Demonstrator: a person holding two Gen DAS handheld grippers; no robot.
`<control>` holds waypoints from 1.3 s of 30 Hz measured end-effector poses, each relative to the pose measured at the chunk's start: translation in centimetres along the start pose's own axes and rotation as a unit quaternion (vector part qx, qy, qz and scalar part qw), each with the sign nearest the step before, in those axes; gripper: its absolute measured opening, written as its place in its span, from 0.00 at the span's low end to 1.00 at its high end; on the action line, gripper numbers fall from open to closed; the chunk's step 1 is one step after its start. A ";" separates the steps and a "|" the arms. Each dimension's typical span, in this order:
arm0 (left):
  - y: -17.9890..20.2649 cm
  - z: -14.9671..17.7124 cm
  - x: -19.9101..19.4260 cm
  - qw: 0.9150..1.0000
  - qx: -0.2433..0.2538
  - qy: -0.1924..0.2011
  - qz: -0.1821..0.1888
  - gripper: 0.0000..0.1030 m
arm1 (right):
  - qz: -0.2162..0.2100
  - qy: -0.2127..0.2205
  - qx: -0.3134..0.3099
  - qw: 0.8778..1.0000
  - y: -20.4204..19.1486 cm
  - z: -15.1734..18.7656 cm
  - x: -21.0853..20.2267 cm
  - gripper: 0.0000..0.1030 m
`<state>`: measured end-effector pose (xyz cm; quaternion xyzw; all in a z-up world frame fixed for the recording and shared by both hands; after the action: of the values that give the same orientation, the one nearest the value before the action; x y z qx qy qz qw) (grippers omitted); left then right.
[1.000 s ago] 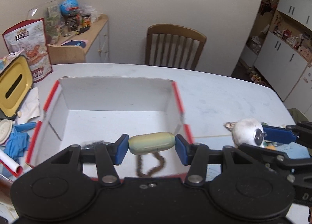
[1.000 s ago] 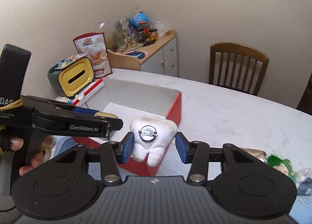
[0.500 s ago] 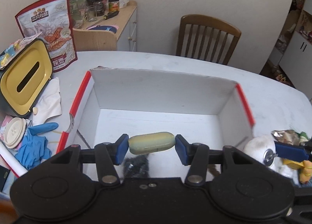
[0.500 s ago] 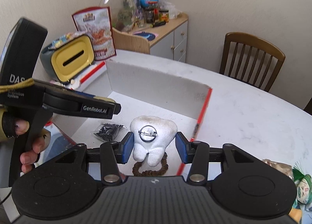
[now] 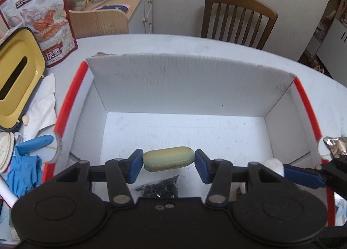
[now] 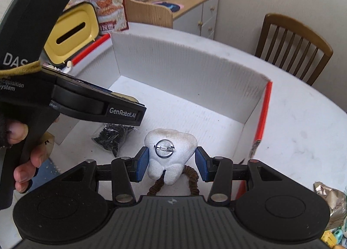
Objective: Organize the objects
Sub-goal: 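Open left tool over the box while right tool releases the tooth plush inside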
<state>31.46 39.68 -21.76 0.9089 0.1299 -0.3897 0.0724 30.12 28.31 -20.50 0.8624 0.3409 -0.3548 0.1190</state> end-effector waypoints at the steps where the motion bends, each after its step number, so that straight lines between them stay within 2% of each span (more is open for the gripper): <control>1: 0.0 0.1 0.3 1.000 0.000 -0.005 0.001 0.49 | -0.001 -0.002 -0.004 1.000 -0.1 0.0 0.2 0.45; 14: -0.3 1.5 2.7 0.997 0.020 -0.081 -0.003 0.49 | -0.003 -0.063 -0.028 0.998 -0.9 1.5 2.6 0.45; 22: -0.4 2.1 3.3 0.994 0.020 -0.105 -0.004 0.50 | -0.005 -0.065 -0.027 0.997 -0.9 1.6 2.7 0.45; 27: -0.4 2.2 3.4 0.994 0.019 -0.106 -0.006 0.51 | -0.011 -0.063 -0.028 0.998 -1.1 1.5 2.5 0.46; 31: -0.4 2.0 3.1 0.995 0.020 -0.098 -0.004 0.59 | -0.014 -0.056 -0.034 0.998 -1.4 1.2 2.1 0.55; 39: -0.3 1.1 2.0 0.998 0.009 -0.067 0.001 0.64 | -0.015 -0.031 -0.019 0.999 -1.3 0.5 -0.1 0.55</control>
<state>31.95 40.05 -23.97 0.8815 0.1202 -0.4507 0.0732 28.95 28.97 -20.75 0.8432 0.3565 -0.3770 0.1407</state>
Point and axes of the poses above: each gripper's, at about its wrist camera, not at the fingertips, and x roughly the way its jaws point, y to its right, z to its underside, the point moved 10 cm from there along x, roughly the way its jaws point, and after that the axes turned 13 degrees about y, right-handed, at the moved point
